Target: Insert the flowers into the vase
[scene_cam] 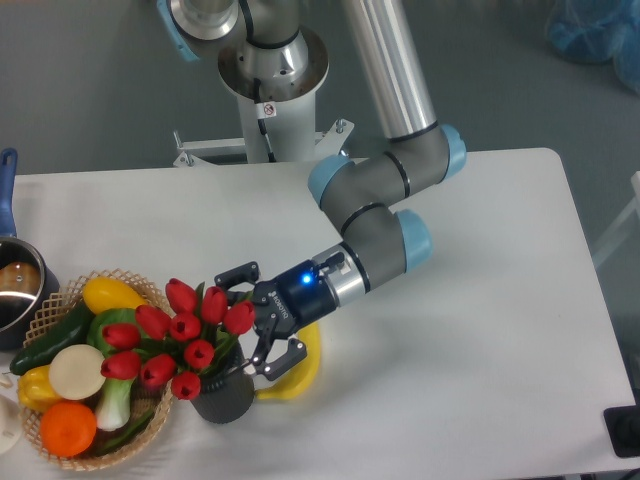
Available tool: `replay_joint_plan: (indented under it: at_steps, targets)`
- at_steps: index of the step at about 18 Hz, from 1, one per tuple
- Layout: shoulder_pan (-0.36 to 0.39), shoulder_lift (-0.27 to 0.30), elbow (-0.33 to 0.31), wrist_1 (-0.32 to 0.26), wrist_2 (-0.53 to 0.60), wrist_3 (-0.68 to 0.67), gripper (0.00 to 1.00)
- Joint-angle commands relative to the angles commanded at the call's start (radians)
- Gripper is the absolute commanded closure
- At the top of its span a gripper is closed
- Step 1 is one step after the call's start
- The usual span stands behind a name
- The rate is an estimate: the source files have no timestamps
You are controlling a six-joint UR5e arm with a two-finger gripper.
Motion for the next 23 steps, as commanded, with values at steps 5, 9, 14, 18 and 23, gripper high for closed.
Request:
replay_joint_plan:
  at_steps: [5,9,14,18,23]
  targets:
    - [0.097,0.086,0.006,-0.002,0.071,-0.040,0.00]
    - [0.179,0.184,0.004,-0.003,0.275,-0.084,0.00]
    - [0.261,0.264,0.017,-0.005,0.564,-0.141,0.00]
    - [0.316,0.341,0.069,-0.046,0.907,-0.132,0.00]
    - [0.319,0.422,0.070,-0.220,1.162,0.004,0.00]
